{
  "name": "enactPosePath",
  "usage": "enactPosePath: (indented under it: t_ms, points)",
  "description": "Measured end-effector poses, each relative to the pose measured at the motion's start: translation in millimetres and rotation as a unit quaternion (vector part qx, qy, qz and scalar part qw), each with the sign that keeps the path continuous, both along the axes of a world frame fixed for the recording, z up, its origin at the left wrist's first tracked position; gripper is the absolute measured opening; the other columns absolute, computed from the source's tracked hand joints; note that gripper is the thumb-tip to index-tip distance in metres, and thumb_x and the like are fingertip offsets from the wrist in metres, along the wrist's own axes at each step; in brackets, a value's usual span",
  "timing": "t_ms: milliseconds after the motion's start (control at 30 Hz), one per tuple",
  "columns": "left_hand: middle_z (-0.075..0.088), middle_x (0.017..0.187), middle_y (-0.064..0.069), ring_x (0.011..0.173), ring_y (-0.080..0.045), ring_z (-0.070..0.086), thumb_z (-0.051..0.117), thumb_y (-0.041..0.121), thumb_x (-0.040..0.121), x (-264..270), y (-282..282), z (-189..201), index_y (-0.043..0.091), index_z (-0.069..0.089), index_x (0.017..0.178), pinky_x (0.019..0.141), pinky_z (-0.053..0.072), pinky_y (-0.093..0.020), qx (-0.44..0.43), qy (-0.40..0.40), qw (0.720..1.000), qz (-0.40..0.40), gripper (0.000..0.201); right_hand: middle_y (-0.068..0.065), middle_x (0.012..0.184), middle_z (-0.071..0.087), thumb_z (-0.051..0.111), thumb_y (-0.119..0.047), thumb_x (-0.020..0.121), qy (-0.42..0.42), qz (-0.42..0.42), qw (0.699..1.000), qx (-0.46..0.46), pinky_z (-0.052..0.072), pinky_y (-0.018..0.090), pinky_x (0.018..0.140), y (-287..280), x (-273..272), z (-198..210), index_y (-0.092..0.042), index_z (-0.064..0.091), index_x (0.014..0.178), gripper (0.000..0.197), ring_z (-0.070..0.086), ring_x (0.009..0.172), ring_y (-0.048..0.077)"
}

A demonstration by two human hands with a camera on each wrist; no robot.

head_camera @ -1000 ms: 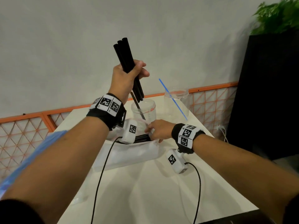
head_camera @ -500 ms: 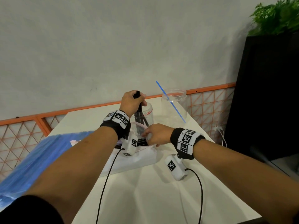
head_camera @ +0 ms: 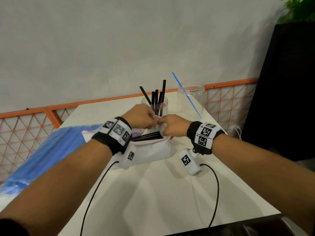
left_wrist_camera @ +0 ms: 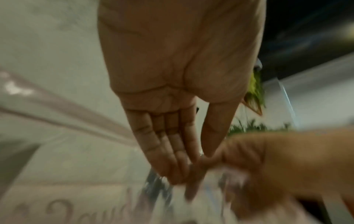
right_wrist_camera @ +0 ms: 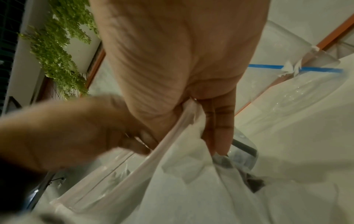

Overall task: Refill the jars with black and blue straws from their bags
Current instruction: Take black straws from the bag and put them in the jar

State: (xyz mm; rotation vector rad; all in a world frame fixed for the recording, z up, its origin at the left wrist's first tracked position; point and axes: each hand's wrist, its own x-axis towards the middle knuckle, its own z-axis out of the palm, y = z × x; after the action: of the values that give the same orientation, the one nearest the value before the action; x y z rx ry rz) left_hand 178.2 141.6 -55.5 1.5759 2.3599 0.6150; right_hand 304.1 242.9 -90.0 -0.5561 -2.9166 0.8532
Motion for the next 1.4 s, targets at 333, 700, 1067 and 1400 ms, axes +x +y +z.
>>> enactPosePath:
  t_ms: [333,700,1067,1400]
  points:
    - [0.059,0.071,-0.005,0.072,-0.023,0.055,0.068,0.030,0.087,-6,6,-43,0.012,0.060,0.069,0.061,0.039,-0.027,-0.137,0.131,0.982,0.016,0.027,0.005,0.137,0.052,0.060,-0.005,0.082,0.029,-0.021,0.999,0.029,0.035,0.017,0.089,-5,1,7,-0.014,0.050,0.137,0.057,0.049,0.123,0.019]
    - [0.050,0.074,0.005,0.065,-0.011,0.045,0.054,0.024,0.096,-5,-4,-49,0.026,0.041,0.070,0.055,0.029,-0.024,-0.092,0.118,0.988,-0.022,0.029,0.006,0.137,0.051,0.058,-0.001,0.080,0.064,-0.043,0.997,-0.017,0.051,0.027,0.087,-2,6,4,-0.014,0.053,0.133,0.055,0.053,0.117,0.022]
    - [0.071,0.069,-0.009,0.061,-0.021,0.068,0.058,0.009,0.097,10,-26,6,0.006,0.062,0.090,0.067,0.057,-0.029,0.292,-0.242,0.923,-0.064,0.008,-0.006,0.112,0.057,0.071,-0.025,0.077,-0.016,0.017,1.000,-0.009,0.050,0.020,0.075,-10,3,2,-0.030,0.069,0.111,0.035,0.056,0.097,0.013]
    - [0.068,0.069,-0.010,0.061,-0.023,0.066,0.053,0.021,0.100,52,-36,31,0.013,0.065,0.080,0.065,0.057,-0.033,0.355,-0.436,0.811,-0.159,0.024,-0.002,0.086,0.064,0.070,-0.021,0.083,-0.072,0.003,0.997,0.013,0.050,0.020,0.061,-11,-9,-7,-0.022,0.066,0.087,0.005,0.063,0.081,0.017]
